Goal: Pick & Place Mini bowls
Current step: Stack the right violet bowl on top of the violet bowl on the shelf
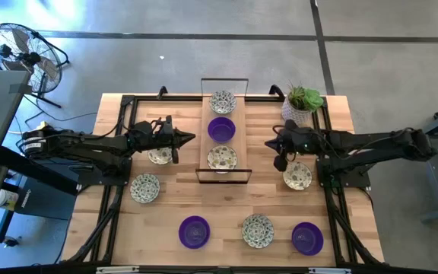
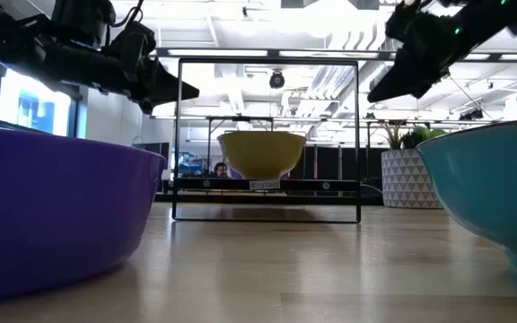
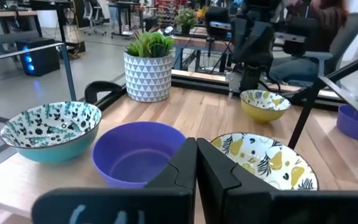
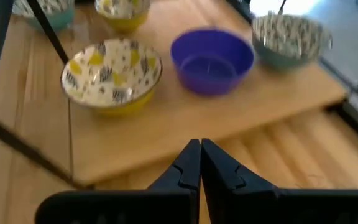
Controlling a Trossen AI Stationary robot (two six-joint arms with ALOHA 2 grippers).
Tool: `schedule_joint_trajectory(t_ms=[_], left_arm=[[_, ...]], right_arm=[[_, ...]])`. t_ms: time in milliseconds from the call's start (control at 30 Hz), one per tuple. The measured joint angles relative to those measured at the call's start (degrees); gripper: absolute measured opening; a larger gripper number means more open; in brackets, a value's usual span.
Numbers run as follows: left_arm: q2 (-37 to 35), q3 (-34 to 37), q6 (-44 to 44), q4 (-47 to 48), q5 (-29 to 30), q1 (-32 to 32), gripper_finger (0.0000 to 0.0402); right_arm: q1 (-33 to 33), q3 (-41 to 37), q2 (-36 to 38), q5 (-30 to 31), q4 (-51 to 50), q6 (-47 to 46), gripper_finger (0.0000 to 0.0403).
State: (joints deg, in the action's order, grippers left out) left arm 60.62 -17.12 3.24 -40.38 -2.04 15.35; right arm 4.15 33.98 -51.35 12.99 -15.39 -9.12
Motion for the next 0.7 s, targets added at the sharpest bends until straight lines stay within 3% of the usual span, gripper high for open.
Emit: schedule_joint_trajectory(t_ms=[267, 500, 700], left_arm=[[0.0, 0.0, 1.5, -0.4, -0.1, 0.0, 0.0001], [0.0, 0.0, 1.7, 0.0, -0.1, 0.0, 0.0001], [0.0, 0.0, 1.7, 0.3, -0.1, 0.0, 0.0001]], right_arm=[[-10.3, 4.8, 0.0, 7.5, -15.5, -17.3, 0.0000], [-18.1, 4.9, -2.2, 4.5, -20.5, -32.2, 0.0000], [-24.2, 9.8, -7.8, 2.3, -28.2, -43.3, 0.0000]])
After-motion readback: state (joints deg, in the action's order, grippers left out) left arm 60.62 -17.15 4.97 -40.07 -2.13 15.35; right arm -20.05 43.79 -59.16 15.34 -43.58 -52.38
